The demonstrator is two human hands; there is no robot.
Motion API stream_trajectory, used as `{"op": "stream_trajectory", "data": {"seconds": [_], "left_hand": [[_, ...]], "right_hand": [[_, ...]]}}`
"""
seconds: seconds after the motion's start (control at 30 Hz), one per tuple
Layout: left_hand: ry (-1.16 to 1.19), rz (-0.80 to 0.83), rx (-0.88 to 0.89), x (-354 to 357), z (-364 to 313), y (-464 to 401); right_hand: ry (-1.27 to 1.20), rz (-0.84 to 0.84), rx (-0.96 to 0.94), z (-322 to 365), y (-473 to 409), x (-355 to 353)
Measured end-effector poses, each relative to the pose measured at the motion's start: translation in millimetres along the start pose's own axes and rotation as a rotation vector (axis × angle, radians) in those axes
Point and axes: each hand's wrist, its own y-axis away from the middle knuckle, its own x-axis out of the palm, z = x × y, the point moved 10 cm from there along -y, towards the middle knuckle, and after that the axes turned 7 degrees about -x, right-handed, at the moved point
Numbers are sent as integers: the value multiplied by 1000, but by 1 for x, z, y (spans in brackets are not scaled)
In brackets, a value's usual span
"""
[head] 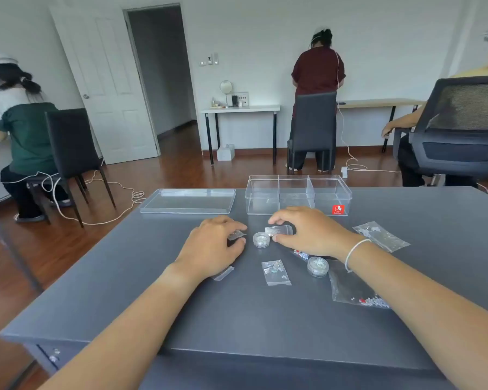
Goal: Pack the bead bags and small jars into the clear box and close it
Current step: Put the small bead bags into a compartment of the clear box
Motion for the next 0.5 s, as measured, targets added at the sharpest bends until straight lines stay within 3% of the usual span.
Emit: {"op": "stream_trajectory", "data": {"seconds": [0.5], "left_hand": [[-9, -18, -6, -2, -2, -14]], "right_hand": [[-6, -47, -10, 1, -3, -1]]}}
